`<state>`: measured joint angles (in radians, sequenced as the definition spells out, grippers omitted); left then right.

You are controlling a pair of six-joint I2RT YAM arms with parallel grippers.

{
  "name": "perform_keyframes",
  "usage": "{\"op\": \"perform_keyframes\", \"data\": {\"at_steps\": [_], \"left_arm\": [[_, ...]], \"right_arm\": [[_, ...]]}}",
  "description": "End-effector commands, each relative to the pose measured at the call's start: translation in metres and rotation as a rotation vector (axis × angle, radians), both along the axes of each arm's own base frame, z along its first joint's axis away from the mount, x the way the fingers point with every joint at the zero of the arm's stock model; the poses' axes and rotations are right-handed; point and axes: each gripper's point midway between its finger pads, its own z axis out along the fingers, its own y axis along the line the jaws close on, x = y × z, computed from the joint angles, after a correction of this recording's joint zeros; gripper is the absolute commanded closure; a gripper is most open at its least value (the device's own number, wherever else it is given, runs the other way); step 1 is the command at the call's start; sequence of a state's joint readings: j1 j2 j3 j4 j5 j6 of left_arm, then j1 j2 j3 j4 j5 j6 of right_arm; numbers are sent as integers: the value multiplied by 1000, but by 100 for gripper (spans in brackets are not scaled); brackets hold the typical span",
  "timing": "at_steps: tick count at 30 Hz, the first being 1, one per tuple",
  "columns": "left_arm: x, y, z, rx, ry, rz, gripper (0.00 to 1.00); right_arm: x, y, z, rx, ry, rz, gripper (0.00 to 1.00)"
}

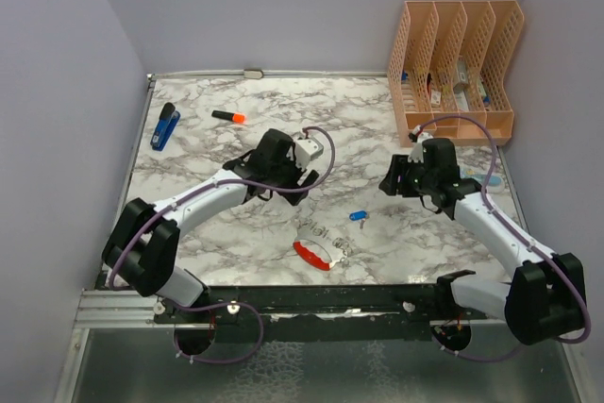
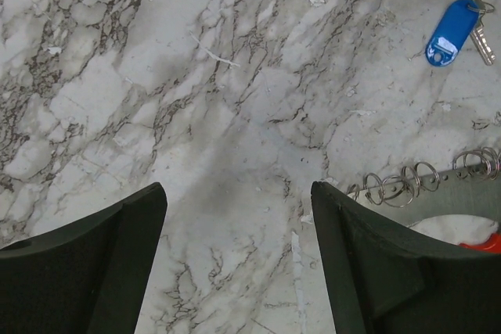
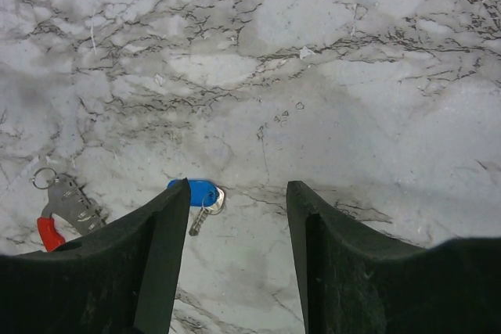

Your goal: Put the keys on the keyring

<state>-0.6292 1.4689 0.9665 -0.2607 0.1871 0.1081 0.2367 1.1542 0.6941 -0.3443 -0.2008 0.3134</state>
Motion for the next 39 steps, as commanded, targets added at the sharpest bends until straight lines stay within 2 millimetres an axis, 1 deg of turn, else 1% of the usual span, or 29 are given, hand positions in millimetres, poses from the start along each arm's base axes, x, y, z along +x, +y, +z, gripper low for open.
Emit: {"op": "perform_keyframes", "data": {"at_steps": [1, 5, 9, 13, 18, 21, 26, 28, 32, 39], "left_arm": [[-8, -3, -13, 29, 35, 1, 23], [-27, -23, -8, -13, -8, -152, 25], [-34, -28, -11, -3, -6, -223, 29], [-50, -38, -7, -41, 15, -318, 32], [-63, -39, -14, -41, 14, -406, 34], [-64, -36, -21, -29, 5, -419, 34], [-59, -30, -37, 10, -12, -407, 34], [-62, -30, -43, 10, 4, -408, 35], [-67, -33, -44, -13, 20, -420, 38], [-65, -32, -53, 2, 27, -409, 38]], "right_arm": [[-4, 10, -4, 16, 19, 19, 47], [-7, 13, -7, 14, 20, 28, 48], [-9, 16, -7, 14, 15, 42, 48], [-11, 19, -7, 13, 3, 61, 49], [-11, 22, -8, 15, -4, 75, 52], [-11, 24, -8, 18, 1, 80, 53], [-11, 27, -10, 18, 8, 90, 56], [-12, 28, -10, 17, 10, 92, 57], [-13, 27, -11, 12, 15, 93, 57], [-12, 30, -12, 18, 13, 98, 58]]}}
